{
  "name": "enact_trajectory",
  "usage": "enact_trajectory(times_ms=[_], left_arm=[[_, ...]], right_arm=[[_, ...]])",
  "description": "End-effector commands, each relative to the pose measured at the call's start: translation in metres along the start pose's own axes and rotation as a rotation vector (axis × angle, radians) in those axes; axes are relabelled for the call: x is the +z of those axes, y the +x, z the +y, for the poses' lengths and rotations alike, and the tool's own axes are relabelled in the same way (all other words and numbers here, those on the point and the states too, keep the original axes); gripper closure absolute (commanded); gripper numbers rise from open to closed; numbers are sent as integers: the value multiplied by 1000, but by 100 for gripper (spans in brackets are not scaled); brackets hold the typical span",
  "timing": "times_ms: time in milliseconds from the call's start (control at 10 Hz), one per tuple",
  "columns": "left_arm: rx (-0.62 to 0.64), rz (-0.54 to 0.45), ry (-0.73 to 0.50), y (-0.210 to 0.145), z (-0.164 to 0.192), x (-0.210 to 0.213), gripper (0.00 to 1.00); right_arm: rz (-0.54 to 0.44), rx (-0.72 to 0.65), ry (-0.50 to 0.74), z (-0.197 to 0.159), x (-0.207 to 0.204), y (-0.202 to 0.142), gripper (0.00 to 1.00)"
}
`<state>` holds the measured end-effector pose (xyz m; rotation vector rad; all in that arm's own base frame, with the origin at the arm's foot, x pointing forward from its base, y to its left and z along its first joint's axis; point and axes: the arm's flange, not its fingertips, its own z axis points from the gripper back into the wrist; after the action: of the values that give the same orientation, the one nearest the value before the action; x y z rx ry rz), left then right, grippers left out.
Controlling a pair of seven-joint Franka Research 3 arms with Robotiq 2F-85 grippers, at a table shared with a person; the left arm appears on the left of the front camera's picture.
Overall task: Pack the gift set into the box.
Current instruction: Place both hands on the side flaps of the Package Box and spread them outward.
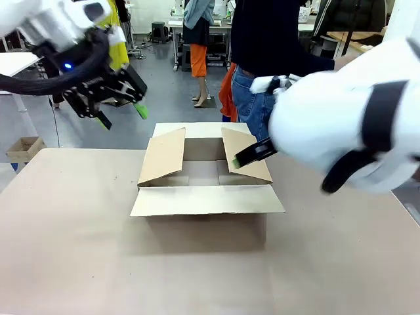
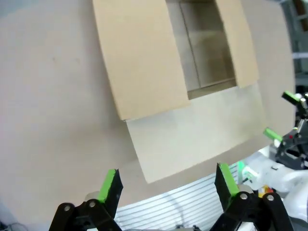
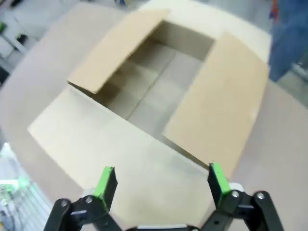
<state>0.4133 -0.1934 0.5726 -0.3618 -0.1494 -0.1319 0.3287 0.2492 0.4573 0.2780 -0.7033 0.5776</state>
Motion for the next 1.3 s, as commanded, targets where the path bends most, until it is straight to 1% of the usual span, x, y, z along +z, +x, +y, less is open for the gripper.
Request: enact_trajectory(times_ms=[0, 100, 200, 300, 400, 500, 600, 800, 900, 1000, 1100, 1200], left_arm=[[-13, 62, 10, 12, 16, -3, 0], [0, 0, 0, 0, 0, 0, 0], [0, 0, 0, 0, 0, 0, 0], [0, 0, 0, 0, 0, 0, 0], [-8, 37, 5, 11, 4, -12, 0], [-18, 32, 18, 14, -18, -25, 0], [3, 56, 36, 27, -33, -40, 0], [62, 69, 137, 62, -66, -75, 0], [124, 65, 219, 86, -81, -101, 0], [203, 26, 325, 107, -92, -125, 0], [214, 46, 378, 121, -102, -147, 0], [231, 30, 425, 134, -109, -161, 0]], right_arm=[[-109, -3, -4, -33, 6, -50, 0], [0, 0, 0, 0, 0, 0, 0], [0, 0, 0, 0, 0, 0, 0], [-38, 12, -21, -1, -6, -3, 0], [-4, -28, 87, -23, 9, -6, 0], [-3, -86, 113, -44, 20, -9, 0], [-27, -138, 57, -60, 27, -16, 0], [-84, -221, 103, -88, 30, -27, 0], [-20, -151, 62, -63, 19, -1, 0], [-20, -151, 62, -63, 19, -1, 0], [-20, -151, 62, -63, 19, -1, 0], [-20, -151, 62, -63, 19, -1, 0]])
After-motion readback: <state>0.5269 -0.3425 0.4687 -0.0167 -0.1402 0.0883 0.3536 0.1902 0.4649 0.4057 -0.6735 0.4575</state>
